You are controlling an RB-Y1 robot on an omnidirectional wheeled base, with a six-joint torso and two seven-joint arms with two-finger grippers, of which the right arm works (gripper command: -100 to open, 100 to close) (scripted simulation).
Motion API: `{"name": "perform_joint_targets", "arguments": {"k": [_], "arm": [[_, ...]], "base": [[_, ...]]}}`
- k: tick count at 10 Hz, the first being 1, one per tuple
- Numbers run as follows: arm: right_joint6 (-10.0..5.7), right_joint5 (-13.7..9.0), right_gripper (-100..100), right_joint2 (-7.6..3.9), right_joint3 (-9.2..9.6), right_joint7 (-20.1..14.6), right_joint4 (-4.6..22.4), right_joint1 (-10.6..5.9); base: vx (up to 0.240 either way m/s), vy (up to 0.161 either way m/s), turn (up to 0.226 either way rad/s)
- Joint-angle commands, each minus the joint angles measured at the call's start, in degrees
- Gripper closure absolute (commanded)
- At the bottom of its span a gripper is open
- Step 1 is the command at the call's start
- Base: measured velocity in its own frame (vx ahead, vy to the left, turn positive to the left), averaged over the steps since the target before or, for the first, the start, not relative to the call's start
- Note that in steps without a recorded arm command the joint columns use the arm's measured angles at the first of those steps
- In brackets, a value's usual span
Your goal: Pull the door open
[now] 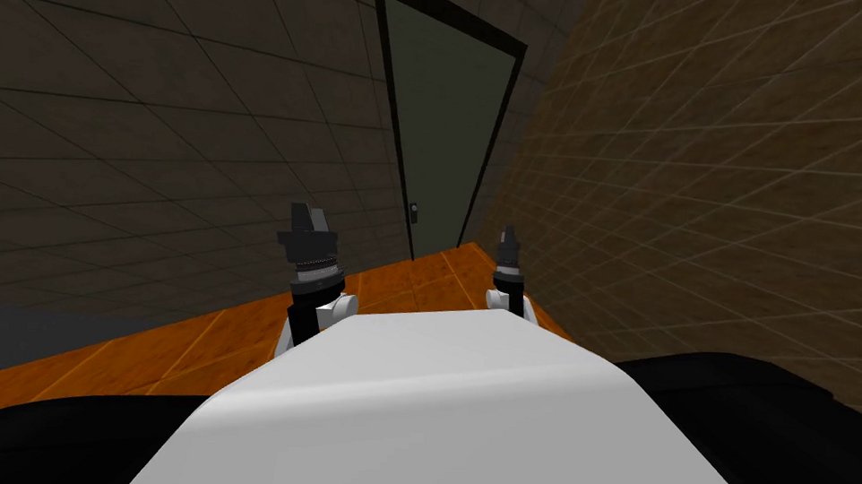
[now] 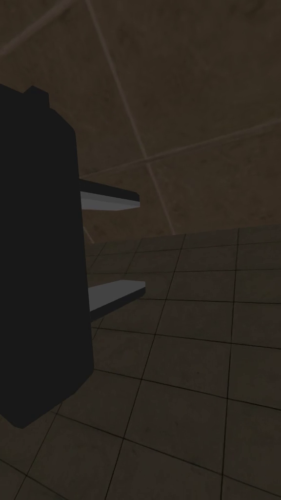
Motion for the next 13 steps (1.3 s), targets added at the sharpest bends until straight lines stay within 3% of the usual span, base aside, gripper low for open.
{"name": "perform_joint_targets", "arguments": {"k": [1,7,8,13], "arm": [[0.32,1.4,-100,-0.25,-0.67,2.0,2.2,-1.16],[2.10,6.6,-100,-1.33,-3.99,9.3,11.3,-6.78],[2.10,6.6,-100,-1.33,-3.99,9.3,11.3,-6.78],[3.72,11.5,-100,-1.70,-7.03,16.0,19.6,-11.92]], "base": [[0.086,0.015,0.125],[0.106,0.023,0.133],[0.062,0.010,0.046],[0.086,0.016,0.142]]}}
